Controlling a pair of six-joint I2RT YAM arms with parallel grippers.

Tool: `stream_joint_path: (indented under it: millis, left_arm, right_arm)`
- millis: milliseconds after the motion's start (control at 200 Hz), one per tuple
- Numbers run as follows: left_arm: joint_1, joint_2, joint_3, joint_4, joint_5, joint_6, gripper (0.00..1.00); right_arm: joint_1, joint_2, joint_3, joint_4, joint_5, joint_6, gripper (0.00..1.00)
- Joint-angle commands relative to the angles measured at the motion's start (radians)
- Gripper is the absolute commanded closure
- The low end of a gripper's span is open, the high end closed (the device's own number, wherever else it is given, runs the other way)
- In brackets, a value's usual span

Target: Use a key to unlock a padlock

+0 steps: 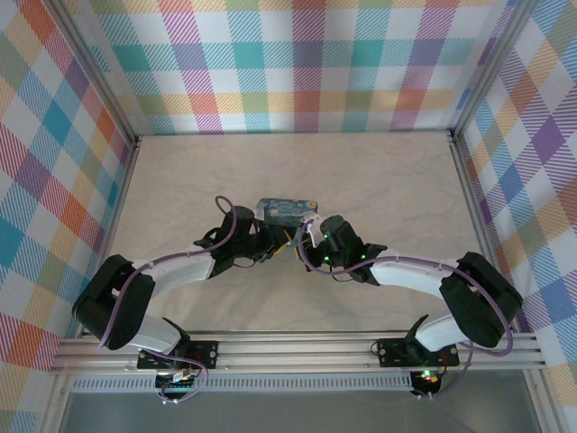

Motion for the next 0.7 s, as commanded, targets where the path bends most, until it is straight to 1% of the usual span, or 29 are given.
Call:
stream_joint_path:
  millis: [0, 445, 695]
  left_arm:
    - [-0.007, 0.014, -0.003, -0.005, 0.032, -0.007, 0.84]
    - [-0.012, 0.020, 0.009, -0.007, 0.026, -0.013, 0.84]
    - [-0.016, 0.021, 0.004, 0.029, 0.011, -0.054, 0.84]
  right_arm:
    - [0.001, -0.015, -0.005, 0.106, 0.003, -0.002, 1.00]
    - [0.001, 0.012, -0.003, 0.168, -0.054, 0.006, 1.00]
    - [0.001, 0.029, -0.027, 0.188, -0.053, 0.019, 1.00]
